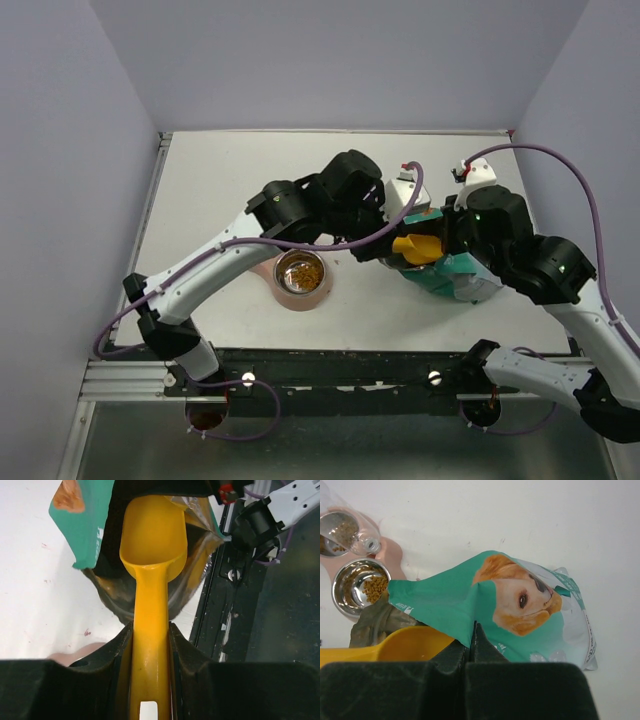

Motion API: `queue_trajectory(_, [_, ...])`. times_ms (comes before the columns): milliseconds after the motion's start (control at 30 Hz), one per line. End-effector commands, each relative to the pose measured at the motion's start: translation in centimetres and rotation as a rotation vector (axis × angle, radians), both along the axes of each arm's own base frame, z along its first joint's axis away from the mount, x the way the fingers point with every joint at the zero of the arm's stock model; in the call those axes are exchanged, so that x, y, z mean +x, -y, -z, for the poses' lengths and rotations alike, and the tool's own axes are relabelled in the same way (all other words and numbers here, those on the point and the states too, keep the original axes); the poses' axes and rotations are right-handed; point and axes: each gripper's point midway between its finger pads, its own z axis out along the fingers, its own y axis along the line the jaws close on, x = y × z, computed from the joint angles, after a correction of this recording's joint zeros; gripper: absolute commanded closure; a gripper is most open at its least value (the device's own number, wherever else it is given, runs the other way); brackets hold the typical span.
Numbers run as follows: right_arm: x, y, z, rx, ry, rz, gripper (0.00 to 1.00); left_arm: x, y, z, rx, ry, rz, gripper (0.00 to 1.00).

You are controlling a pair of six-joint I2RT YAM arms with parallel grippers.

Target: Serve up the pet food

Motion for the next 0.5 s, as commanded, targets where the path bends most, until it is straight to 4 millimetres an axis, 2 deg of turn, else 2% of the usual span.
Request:
queue_trajectory(0, [0.7, -2.4, -3.3, 0.101, 0.078, -0.081, 1.0, -0.6, 0.4, 2.2, 0.098, -0.093, 0.055, 1.0])
queue_trajectory(100, [0.7, -2.9, -3.7, 0.137, 0.08, -0.085, 1.0, -0.7, 1.5, 4.1, 0.131, -0.18, 0.06, 1.0])
queue_trajectory(267, [0.3, -3.0, -3.9, 0.182, 0.079, -0.078, 1.0, -0.3, 1.7, 8.0, 0.235, -0.271, 0.031, 1.0])
queue_trajectory(467, [-0.1, -3.1, -3.0, 0.179, 0.052, -0.091, 1.0, 0.0, 1.4, 9.3, 0.21, -0.331, -0.038, 1.0])
